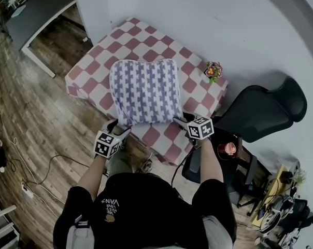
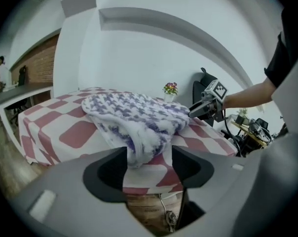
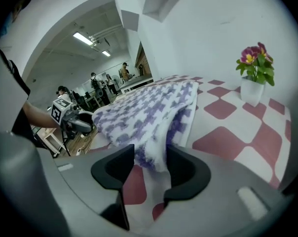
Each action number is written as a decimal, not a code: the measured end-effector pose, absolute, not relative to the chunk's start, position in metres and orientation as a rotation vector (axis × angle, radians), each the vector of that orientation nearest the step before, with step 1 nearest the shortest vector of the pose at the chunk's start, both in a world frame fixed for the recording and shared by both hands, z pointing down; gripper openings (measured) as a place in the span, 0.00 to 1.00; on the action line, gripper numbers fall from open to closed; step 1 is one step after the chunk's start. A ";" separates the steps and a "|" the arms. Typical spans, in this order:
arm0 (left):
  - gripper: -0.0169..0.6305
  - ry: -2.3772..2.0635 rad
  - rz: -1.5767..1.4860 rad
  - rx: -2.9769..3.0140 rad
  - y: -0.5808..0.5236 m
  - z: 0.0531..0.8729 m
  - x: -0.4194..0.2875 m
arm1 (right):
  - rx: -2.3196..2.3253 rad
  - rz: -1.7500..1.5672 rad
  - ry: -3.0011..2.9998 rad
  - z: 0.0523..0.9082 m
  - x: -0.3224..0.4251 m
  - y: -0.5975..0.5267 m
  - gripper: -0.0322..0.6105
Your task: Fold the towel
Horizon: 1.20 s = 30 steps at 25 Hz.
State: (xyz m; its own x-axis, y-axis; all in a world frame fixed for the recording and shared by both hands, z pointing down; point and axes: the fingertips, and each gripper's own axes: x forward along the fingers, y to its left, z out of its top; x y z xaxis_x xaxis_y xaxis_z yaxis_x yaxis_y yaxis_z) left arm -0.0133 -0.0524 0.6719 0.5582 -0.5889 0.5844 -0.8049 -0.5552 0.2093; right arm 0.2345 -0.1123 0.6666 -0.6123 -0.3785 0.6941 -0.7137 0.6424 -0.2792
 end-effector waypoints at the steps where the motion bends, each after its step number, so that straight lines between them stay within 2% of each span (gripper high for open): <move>1: 0.46 -1.146 0.631 2.338 -0.055 0.671 -0.015 | 0.835 0.731 -2.263 0.669 0.234 -0.111 0.36; 2: 0.36 -1.163 0.624 2.341 -0.057 0.669 -0.016 | 0.835 0.722 -2.265 0.669 0.235 -0.110 0.31; 4: 0.09 -1.182 0.617 2.351 -0.060 0.664 -0.020 | 0.870 0.712 -2.289 0.664 0.237 -0.111 0.15; 5: 0.08 -1.185 0.615 2.356 -0.061 0.660 -0.022 | 0.895 0.715 -2.308 0.660 0.238 -0.112 0.11; 12: 0.06 -1.142 0.500 2.453 -0.052 0.600 -0.040 | 0.914 0.680 -2.395 0.614 0.258 -0.104 0.10; 17: 0.06 -1.005 0.480 2.518 -0.013 0.563 -0.029 | 0.810 0.695 -2.469 0.572 0.271 -0.070 0.10; 30: 0.06 -0.828 0.529 2.439 0.075 0.566 -0.010 | 0.628 0.899 -2.445 0.561 0.290 0.031 0.10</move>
State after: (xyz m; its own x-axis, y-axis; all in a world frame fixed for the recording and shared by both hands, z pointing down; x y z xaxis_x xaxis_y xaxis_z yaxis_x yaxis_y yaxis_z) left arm -0.0104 0.0747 0.5662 0.7386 -0.4479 0.5038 -0.6453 -0.6860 0.3362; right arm 0.2905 0.0311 0.5607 -0.7910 -0.2554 0.5560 -0.5547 0.6829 -0.4754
